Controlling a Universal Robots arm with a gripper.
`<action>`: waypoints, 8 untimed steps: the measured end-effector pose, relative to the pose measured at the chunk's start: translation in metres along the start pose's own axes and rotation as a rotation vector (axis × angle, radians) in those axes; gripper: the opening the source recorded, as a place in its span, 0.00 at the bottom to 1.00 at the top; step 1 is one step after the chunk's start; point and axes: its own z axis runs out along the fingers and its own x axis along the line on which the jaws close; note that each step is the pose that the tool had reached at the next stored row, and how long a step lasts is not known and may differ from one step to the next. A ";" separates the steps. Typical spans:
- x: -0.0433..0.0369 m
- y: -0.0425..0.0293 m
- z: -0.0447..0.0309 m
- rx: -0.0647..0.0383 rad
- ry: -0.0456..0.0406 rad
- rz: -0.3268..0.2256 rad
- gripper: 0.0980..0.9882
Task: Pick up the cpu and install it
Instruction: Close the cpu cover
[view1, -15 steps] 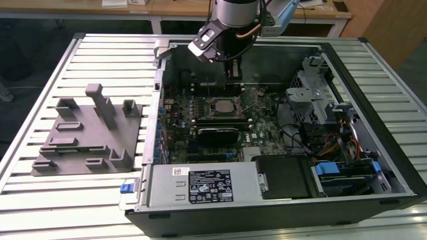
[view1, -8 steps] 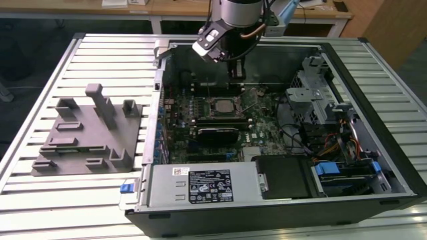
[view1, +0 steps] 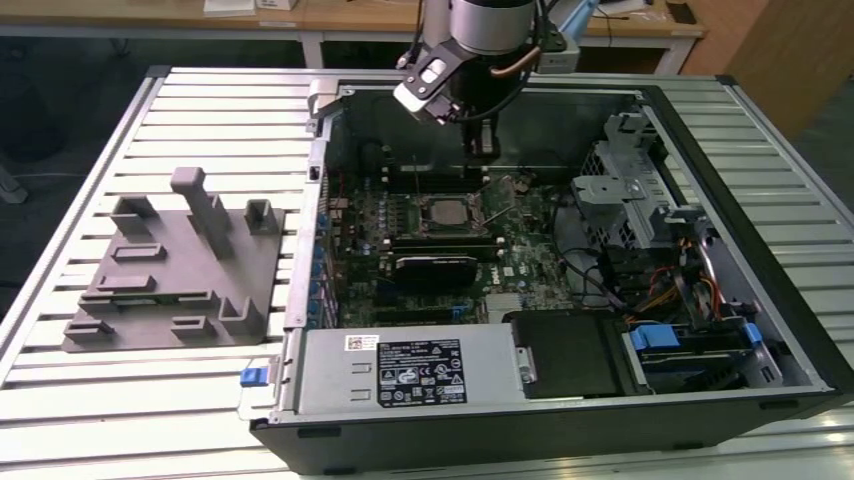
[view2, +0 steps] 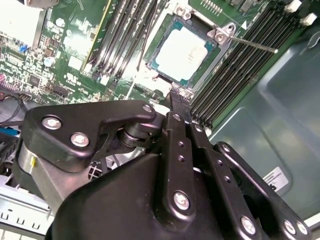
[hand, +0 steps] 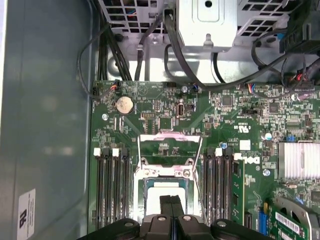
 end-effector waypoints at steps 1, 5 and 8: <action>0.0000 0.0011 0.0000 0.000 0.0000 0.000 0.01; 0.0001 0.0056 0.0002 0.000 0.0000 0.000 0.01; 0.0002 0.0089 0.0003 0.000 0.0000 0.000 0.01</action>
